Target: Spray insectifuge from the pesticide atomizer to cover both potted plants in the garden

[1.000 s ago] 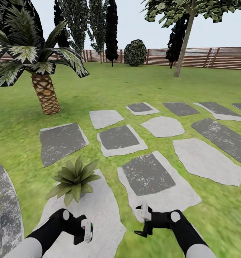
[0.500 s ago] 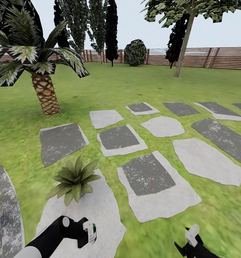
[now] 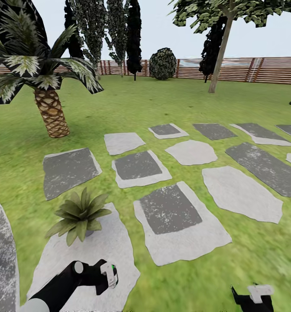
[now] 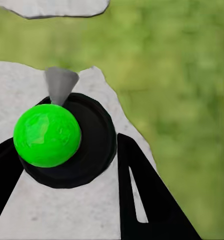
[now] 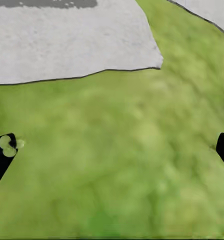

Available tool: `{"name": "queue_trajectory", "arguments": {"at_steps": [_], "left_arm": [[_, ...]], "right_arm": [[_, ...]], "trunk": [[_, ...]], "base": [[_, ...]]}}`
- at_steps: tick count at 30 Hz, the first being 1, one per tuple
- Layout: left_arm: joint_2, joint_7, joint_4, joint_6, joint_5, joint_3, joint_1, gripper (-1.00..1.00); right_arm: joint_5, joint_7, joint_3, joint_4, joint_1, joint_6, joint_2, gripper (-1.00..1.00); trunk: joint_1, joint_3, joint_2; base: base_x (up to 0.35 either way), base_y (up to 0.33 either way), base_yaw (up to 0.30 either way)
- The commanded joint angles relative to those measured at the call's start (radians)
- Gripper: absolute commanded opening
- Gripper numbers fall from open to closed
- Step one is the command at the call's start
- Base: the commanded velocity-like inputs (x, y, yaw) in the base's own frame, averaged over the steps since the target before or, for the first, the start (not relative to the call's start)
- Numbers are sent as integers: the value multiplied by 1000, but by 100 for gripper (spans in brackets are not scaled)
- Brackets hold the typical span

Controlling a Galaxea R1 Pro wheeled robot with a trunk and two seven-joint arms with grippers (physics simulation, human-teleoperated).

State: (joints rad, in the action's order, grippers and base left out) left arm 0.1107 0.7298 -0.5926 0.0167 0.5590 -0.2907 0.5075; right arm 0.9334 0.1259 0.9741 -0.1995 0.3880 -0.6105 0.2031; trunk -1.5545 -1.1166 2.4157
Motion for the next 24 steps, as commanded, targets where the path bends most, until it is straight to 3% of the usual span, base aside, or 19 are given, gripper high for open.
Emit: {"name": "queue_trajectory", "arguments": {"at_steps": [1,4,9,11,13,14,15,18,19,21,22,24], "left_arm": [[1,-10,-1,2,1,-2,0,-100],[1,-62,5,1,-8,-2,0,-100],[7,-77,8,-6,-12,3,0,-100],[7,-77,7,-11,-19,28,0,-100],[6,-77,2,-36,-30,98,0,-100],[8,-76,1,-55,-32,132,1,-100],[10,-73,-1,-88,-32,189,1,-100],[12,-69,-3,-153,-28,255,2,-100],[14,-66,1,-223,-23,263,3,-100],[15,-63,5,-262,-12,263,5,-100],[19,7,9,-314,-3,264,13,-100],[38,62,9,-402,-1,269,15,-100]], "right_arm": [[0,-4,9,2,0,-2,0,100],[-1,-20,9,30,0,-2,-1,100],[-1,-24,9,38,0,-1,-2,100],[-1,-25,9,38,0,-1,-2,100],[-1,-25,9,39,0,-1,-3,100],[-1,-25,9,39,0,-1,-3,100],[-1,-25,9,39,0,0,-8,100],[-1,-25,9,39,0,-1,-24,100],[-1,-26,10,38,0,-1,-31,100],[-1,-26,11,38,0,-1,-32,100],[-1,-33,11,38,0,-2,-33,100],[-1,-39,11,38,0,-2,-33,100]], "trunk": [[0,-1,0],[0,-1,0],[0,-3,0],[0,-4,0],[0,-5,0],[0,-6,0],[0,-7,0],[0,-8,0],[0,-9,0],[0,-10,0],[0,-11,0],[0,-12,0]], "base": [[-173,-239,0],[-170,-172,12],[-31,-26,186],[-3,-3,251],[-1,-1,256],[-1,0,257],[0,0,258],[0,0,259],[0,0,259],[0,0,259],[0,0,259],[0,0,259]]}}
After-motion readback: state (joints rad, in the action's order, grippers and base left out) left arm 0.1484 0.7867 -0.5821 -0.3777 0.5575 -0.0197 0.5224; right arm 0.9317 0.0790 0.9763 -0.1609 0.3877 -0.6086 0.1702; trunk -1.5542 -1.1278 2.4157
